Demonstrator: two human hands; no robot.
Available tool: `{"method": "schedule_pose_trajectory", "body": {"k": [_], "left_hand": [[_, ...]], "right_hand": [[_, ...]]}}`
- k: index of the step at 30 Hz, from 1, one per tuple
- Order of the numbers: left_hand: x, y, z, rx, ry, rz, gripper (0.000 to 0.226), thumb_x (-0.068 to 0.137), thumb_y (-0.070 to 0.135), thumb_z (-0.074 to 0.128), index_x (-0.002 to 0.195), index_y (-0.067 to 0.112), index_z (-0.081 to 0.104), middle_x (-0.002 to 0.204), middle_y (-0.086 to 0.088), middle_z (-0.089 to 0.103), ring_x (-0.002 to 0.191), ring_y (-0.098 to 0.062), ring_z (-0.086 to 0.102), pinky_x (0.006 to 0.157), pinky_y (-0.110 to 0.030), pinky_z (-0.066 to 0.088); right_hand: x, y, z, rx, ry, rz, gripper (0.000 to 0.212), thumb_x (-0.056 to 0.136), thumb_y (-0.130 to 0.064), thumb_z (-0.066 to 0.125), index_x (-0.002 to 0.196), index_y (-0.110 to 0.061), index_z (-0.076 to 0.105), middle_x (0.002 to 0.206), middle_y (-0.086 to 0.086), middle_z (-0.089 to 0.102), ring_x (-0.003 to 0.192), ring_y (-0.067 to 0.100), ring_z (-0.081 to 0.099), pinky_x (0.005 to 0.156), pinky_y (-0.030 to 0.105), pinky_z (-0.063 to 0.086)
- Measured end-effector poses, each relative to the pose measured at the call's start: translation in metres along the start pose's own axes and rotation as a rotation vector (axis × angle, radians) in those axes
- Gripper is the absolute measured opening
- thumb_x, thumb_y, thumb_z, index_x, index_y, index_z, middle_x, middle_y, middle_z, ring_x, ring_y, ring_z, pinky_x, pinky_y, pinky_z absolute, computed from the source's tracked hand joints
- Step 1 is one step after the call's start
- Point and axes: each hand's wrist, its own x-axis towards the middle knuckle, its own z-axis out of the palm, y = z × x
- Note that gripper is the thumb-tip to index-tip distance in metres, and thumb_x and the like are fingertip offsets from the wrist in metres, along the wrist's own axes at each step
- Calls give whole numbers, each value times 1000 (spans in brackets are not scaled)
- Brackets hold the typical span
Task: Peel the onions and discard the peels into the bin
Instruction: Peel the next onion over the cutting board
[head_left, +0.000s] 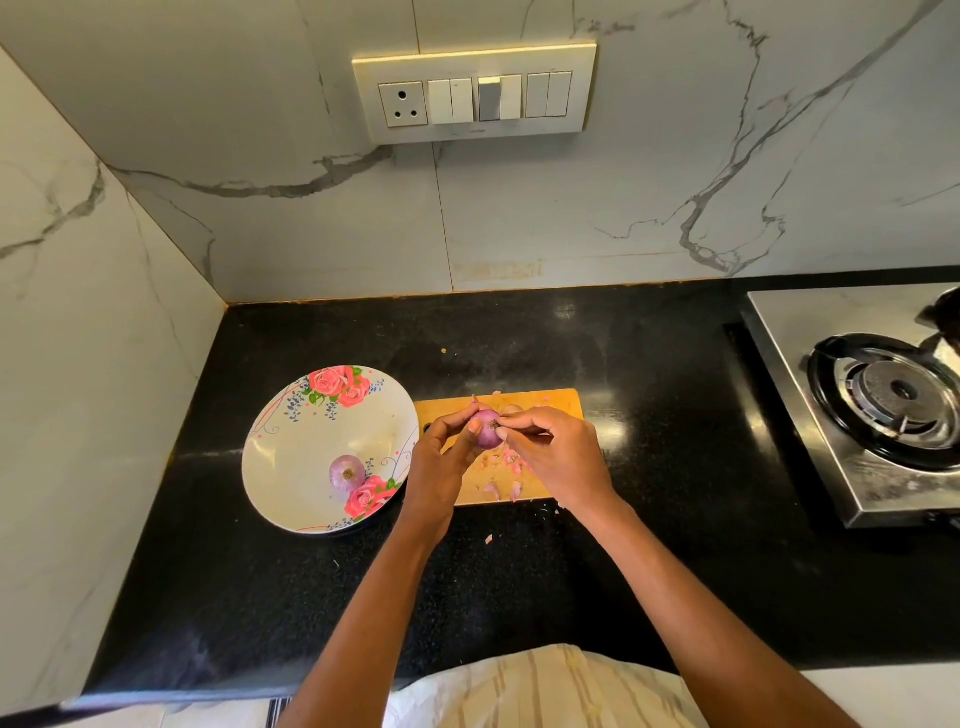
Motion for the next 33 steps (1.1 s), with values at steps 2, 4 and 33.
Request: {"method": "schedule_pose_trajectory", "body": {"k": [2,4,33], "left_hand": [[0,-1,-1,-19,-15,-20,46,91,45,66,131,23,64,130,-2,67,118,-16,67,100,-36,56],[-2,-1,-1,-27,-30,-26,46,92,42,66,132,21,64,131,-3,66,118,-17,67,99,-36,57],[-41,-3,-148,338,471,-167,20,103,27,57,122,24,60,115,8,62,103,-16,61,78,-27,47]], "right_hand": [[1,0,-1,-15,22,-3,12,89,-13,77,101,-15,80,94,-7,76,89,2,69,77,14,54],[1,0,-2,-11,28,11,10,92,-12,74,100,-15,79,93,-8,75,89,1,68,76,12,53],[50,-20,168,-571,-569,-50,43,90,-27,75,125,-32,49,121,3,55,107,24,61,82,39,56]]}}
